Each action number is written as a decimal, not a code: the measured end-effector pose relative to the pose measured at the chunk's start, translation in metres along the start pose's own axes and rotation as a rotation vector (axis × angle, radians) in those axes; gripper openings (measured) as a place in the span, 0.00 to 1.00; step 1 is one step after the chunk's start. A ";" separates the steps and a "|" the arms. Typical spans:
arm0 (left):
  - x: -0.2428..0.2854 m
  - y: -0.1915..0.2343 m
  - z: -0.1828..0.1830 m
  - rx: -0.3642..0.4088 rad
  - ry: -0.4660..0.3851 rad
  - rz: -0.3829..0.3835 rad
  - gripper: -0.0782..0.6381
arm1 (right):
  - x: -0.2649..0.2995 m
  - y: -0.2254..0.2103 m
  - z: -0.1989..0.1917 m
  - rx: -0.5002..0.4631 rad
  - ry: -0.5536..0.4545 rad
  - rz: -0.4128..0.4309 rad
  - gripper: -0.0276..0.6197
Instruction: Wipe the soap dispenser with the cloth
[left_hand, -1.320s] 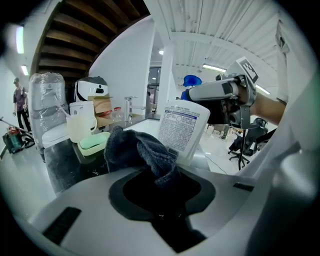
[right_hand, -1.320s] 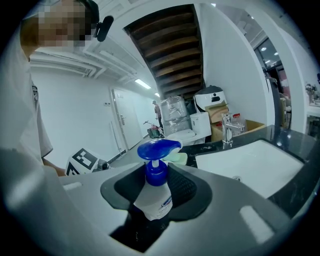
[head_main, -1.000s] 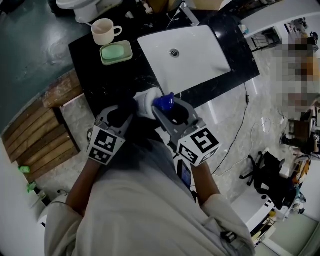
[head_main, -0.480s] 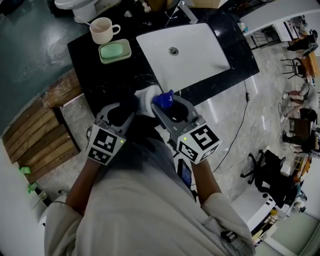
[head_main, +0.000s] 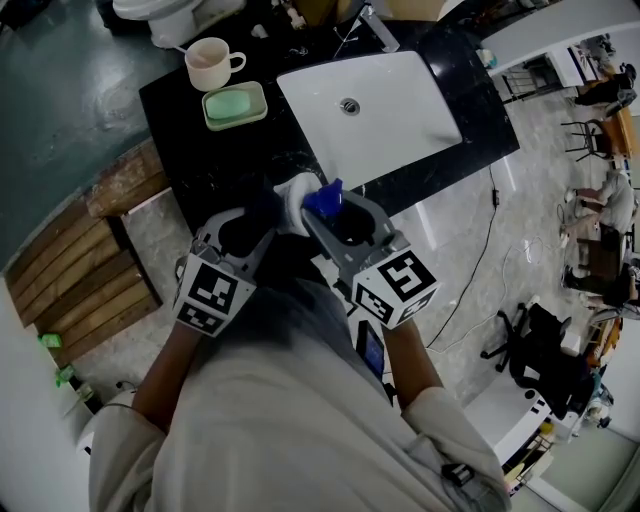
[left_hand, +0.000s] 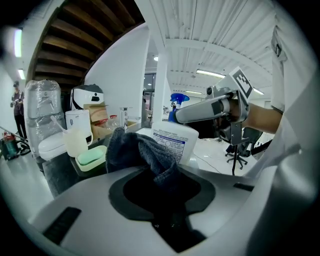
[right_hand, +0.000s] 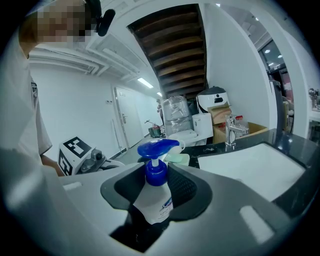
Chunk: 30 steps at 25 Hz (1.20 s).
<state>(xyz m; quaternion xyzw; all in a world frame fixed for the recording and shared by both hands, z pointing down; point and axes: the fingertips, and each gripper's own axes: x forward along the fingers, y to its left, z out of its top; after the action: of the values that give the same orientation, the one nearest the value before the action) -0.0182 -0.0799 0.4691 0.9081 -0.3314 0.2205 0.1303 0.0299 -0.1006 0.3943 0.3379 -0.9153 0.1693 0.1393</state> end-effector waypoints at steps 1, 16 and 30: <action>-0.001 0.000 0.001 0.001 -0.002 -0.002 0.25 | 0.001 0.001 0.001 -0.003 0.001 0.003 0.25; -0.015 -0.004 0.017 -0.016 -0.055 -0.016 0.25 | 0.011 0.006 0.003 -0.029 0.008 0.021 0.25; -0.026 -0.017 0.041 0.013 -0.110 -0.026 0.25 | 0.008 0.002 0.002 -0.014 -0.009 0.002 0.25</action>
<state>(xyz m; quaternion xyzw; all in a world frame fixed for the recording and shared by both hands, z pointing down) -0.0117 -0.0692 0.4192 0.9239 -0.3247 0.1708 0.1087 0.0229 -0.1048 0.3952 0.3367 -0.9174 0.1617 0.1375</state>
